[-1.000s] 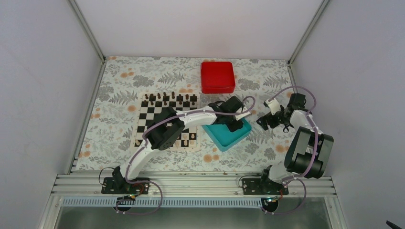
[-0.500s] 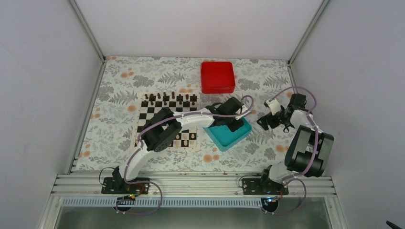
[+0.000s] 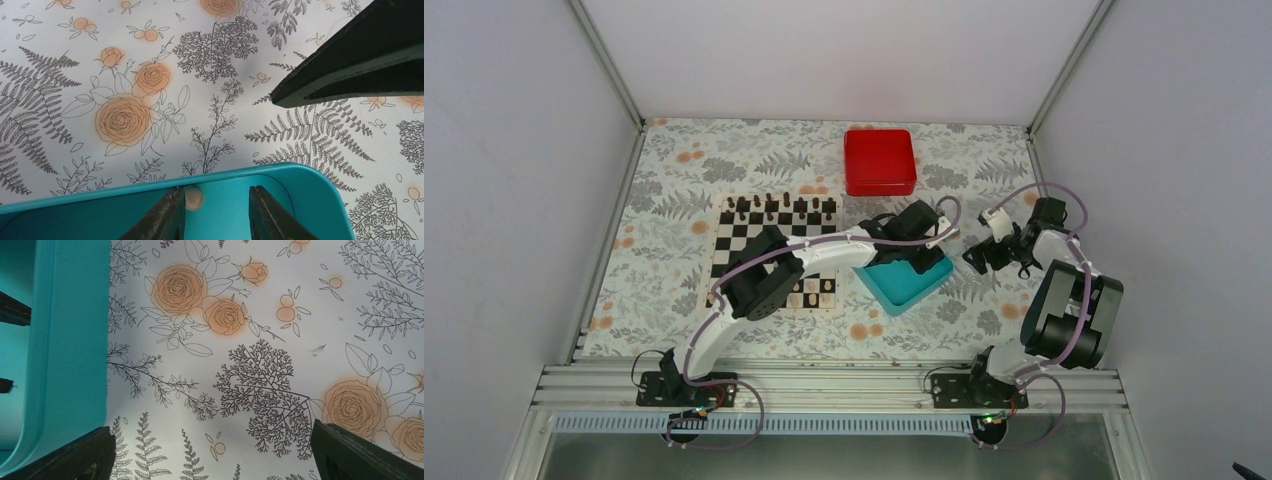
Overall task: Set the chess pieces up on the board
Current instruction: Pick up the chess piece from the storage box.
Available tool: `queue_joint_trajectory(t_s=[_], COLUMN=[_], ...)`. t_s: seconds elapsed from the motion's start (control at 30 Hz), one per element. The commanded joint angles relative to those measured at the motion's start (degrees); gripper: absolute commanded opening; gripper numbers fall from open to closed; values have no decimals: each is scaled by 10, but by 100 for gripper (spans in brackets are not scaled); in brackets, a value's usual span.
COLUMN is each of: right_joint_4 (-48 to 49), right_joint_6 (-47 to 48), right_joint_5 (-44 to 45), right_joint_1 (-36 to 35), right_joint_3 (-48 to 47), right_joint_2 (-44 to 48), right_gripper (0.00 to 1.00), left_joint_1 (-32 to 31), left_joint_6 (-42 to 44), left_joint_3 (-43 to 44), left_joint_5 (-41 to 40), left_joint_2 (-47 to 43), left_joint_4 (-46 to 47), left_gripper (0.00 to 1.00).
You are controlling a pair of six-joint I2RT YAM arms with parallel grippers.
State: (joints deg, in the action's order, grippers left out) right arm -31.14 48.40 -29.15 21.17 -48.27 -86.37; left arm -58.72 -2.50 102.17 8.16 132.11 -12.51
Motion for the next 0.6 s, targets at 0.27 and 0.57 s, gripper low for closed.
queue_joint_trajectory(t_s=[0.27, 0.57], right_joint_4=[6, 4], right_joint_6=[15, 17], right_joint_5=[-21, -25], right_joint_1=[12, 15], right_joint_3=[2, 4], right_joint_2=[-11, -12], right_gripper=[100, 100], left_joint_1=[-8, -9], left_joint_6=[-16, -15], left_joint_3=[24, 23], left_joint_5=[-16, -32], left_joint_2=[31, 33], left_joint_4=[-8, 3], left_gripper=[29, 29])
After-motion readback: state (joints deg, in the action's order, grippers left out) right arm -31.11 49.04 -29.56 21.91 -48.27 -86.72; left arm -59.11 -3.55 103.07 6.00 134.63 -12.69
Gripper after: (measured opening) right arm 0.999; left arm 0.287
